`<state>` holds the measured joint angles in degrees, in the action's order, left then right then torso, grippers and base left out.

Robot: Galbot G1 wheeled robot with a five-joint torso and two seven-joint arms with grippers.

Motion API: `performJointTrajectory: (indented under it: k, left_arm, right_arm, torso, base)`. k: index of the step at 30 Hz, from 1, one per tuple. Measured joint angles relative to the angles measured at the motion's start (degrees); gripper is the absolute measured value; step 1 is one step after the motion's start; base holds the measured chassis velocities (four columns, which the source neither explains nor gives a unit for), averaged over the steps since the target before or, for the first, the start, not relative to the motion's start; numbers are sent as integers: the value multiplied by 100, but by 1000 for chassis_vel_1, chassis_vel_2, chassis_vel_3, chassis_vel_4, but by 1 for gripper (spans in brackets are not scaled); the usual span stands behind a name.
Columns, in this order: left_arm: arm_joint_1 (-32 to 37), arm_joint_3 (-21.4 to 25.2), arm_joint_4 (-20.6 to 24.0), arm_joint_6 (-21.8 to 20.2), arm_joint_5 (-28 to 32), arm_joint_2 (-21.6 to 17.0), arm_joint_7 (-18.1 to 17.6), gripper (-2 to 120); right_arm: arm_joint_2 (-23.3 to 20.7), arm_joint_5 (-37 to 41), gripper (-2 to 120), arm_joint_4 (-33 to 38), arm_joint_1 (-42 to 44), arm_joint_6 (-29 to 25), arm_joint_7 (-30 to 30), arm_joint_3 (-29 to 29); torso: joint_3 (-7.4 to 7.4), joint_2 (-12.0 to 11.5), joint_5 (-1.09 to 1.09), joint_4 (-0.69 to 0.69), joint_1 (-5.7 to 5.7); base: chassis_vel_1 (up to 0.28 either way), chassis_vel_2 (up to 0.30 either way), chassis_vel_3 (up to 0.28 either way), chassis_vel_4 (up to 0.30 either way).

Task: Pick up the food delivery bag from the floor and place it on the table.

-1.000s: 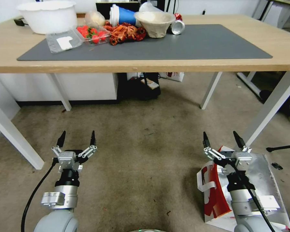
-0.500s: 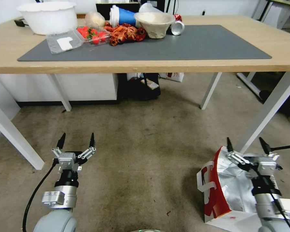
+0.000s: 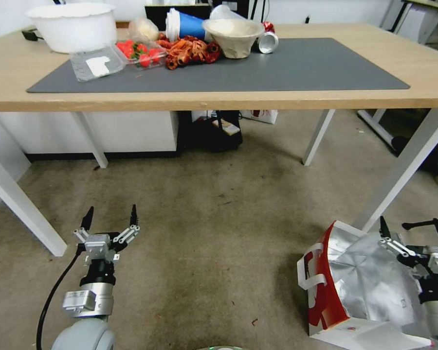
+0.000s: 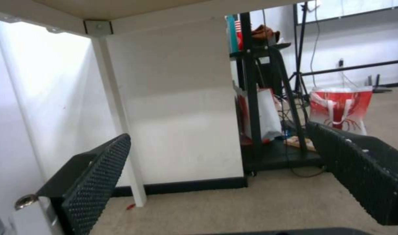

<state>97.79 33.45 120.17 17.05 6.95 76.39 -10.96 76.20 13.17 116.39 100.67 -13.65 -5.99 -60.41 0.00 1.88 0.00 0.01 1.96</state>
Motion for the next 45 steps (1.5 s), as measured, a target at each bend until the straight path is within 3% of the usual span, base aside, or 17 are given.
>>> performJointTrajectory:
  k: [18, 30, 35, 45]
  left_arm:
    - [-3, -53, -134, 89, -117, 45, -82, 100]
    - [68, -50, -121, 161, -232, 87, -100, 100]
    - [83, -86, -82, 157, -294, 130, -102, 100]
    - [131, -94, -43, 141, -374, 165, -100, 100]
  right_arm:
    - [-478, -43, 98, -1321, -356, 51, -426, -354]
    - [-750, -52, 97, -2316, -807, -30, -612, -169]
    - [-790, 1, 88, -2549, -971, -27, -634, -51]
    - [-855, 16, 95, -2903, -1222, 54, -631, 121]
  torso:
    - [0, 3, 0, -1, 0]
    - [0, 4, 0, 0, 1]
    - [0, 4, 0, 0, 1]
    - [0, 4, 0, -1, 1]
  base:
    - [0, 0, 0, 0]
    - [0, 0, 0, 0]
    - [0, 0, 0, 0]
    - [0, 0, 0, 0]
